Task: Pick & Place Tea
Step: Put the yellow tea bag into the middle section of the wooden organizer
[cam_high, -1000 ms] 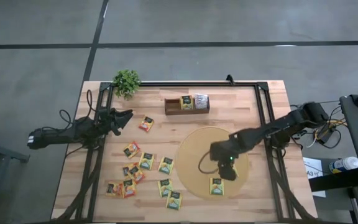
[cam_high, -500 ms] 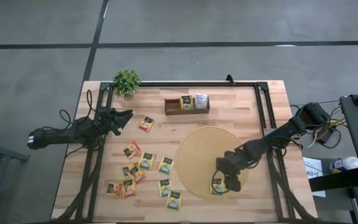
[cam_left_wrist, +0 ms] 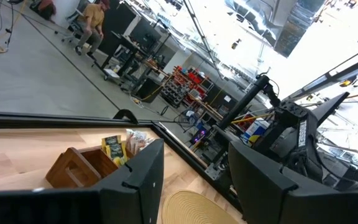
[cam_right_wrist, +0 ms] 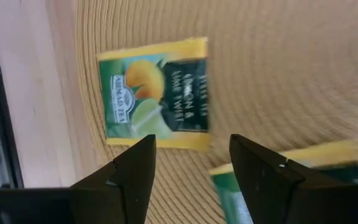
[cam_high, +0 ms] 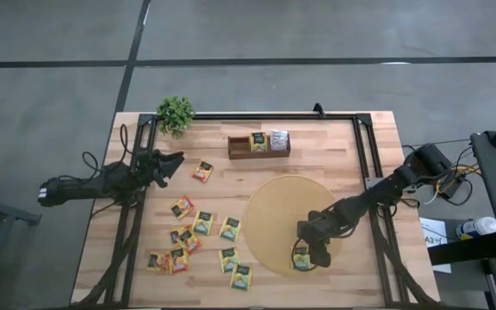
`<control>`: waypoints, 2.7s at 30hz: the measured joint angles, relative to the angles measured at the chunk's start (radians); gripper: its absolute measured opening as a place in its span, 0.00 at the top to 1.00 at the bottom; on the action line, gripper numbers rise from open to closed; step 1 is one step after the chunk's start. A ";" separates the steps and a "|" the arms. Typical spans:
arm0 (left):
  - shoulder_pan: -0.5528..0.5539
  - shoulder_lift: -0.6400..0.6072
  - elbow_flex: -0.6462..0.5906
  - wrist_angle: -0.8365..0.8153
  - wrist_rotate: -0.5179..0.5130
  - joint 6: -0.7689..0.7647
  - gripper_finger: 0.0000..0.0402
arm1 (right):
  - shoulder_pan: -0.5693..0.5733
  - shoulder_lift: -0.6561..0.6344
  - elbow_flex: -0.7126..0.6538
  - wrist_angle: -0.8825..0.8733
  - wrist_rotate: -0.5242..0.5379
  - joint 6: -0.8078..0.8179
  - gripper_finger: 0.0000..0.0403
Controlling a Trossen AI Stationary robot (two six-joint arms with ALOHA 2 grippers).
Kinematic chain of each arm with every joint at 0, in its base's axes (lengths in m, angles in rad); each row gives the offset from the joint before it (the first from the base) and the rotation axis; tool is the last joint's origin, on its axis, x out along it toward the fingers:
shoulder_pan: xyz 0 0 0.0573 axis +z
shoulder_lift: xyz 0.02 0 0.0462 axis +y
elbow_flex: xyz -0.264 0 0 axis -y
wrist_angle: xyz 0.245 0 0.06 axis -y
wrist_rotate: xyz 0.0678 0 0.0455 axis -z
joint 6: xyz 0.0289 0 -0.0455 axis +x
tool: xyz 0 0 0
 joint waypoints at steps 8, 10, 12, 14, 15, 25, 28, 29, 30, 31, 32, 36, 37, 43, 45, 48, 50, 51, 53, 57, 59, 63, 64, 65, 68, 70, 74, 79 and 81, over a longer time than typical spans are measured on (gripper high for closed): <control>0.000 0.000 0.000 -0.010 0.000 0.000 0.57 | 0.007 0.139 0.049 0.048 -0.037 0.048 0.50; 0.000 0.000 0.000 -0.017 0.000 0.000 0.57 | 0.008 0.162 0.070 0.048 -0.044 0.042 0.53; 0.000 0.000 0.000 -0.017 0.000 0.000 0.57 | 0.010 0.181 0.090 0.040 -0.042 0.033 0.57; 0.000 0.000 0.000 -0.017 0.000 0.000 0.57 | 0.010 0.193 0.105 0.018 -0.035 0.026 0.63; 0.000 0.000 0.000 -0.018 0.000 0.000 0.57 | 0.010 0.199 0.110 0.007 -0.032 0.024 0.67; 0.000 0.000 0.000 -0.025 0.000 0.000 0.57 | 0.007 0.208 0.116 -0.059 -0.024 0.023 0.97; 0.000 0.000 0.000 -0.024 0.000 0.000 0.57 | 0.004 0.192 0.124 -0.069 -0.022 -0.005 0.98; 0.000 0.000 0.000 -0.024 0.000 0.000 0.57 | 0.002 0.187 0.130 -0.073 -0.021 -0.020 0.98; 0.000 0.000 0.000 -0.024 0.000 0.000 0.57 | -0.001 0.179 0.133 -0.074 -0.018 -0.035 0.98; 0.000 0.000 0.000 -0.024 0.000 0.000 0.57 | -0.003 0.172 0.135 -0.077 -0.010 -0.046 0.98; 0.000 0.000 0.000 -0.024 0.000 0.000 0.57 | -0.006 0.164 0.136 -0.082 -0.002 -0.060 0.98; 0.000 0.000 0.000 -0.025 0.000 0.000 0.57 | -0.023 0.127 0.139 -0.080 0.005 -0.096 0.98; 0.000 0.000 0.000 -0.025 0.000 0.000 0.57 | -0.026 0.115 0.139 -0.078 0.006 -0.105 0.98; 0.000 0.000 0.000 -0.025 0.000 0.000 0.57 | -0.062 0.058 0.141 -0.076 0.005 -0.146 0.98; 0.000 0.000 0.000 -0.028 0.000 0.000 0.57 | -0.083 0.038 0.142 -0.104 0.025 -0.147 0.98; 0.000 0.000 0.000 -0.029 0.000 0.000 0.57 | -0.124 0.010 0.142 -0.146 0.053 -0.171 0.98; 0.000 0.000 0.000 -0.030 0.000 0.000 0.57 | -0.160 -0.008 0.142 -0.165 0.061 -0.202 0.98; 0.000 0.000 0.000 -0.031 0.000 0.000 0.57 | -0.178 -0.016 0.143 -0.174 0.072 -0.216 0.98; 0.000 0.000 0.000 -0.033 0.000 0.000 0.57 | -0.220 -0.033 0.143 -0.193 0.080 -0.255 0.98; 0.000 0.000 0.000 -0.033 0.000 0.000 0.57 | -0.309 -0.061 0.143 -0.210 0.088 -0.343 0.98; 0.000 0.000 0.000 -0.033 0.000 0.000 0.57 | -0.356 -0.070 0.143 -0.223 0.103 -0.387 0.98; 0.000 0.000 0.000 -0.033 0.000 0.000 0.57 | -0.456 -0.076 0.143 -0.232 0.107 -0.465 0.98; 0.000 0.000 0.000 -0.034 0.000 0.000 0.57 | -0.480 -0.077 0.144 -0.233 0.107 -0.485 0.98; 0.000 0.000 0.000 -0.034 0.000 0.000 0.57 | -0.504 -0.078 0.147 -0.239 0.107 -0.505 0.98; 0.000 0.000 0.000 -0.034 0.000 0.000 0.57 | -0.573 -0.078 0.176 -0.247 0.119 -0.576 0.98; 0.000 0.000 0.000 -0.034 0.000 0.000 0.57 | -0.618 -0.076 0.207 -0.248 0.139 -0.623 0.98; 0.000 0.000 0.000 -0.036 0.000 0.000 0.57 | -0.707 -0.074 0.277 -0.248 0.167 -0.722 0.98; 0.000 0.000 0.000 -0.038 0.000 0.000 0.57 | -0.817 -0.073 0.359 -0.261 0.210 -0.797 0.98; 0.000 0.000 0.000 -0.039 0.000 0.000 0.57 | -0.858 -0.066 0.389 -0.261 0.223 -0.819 0.98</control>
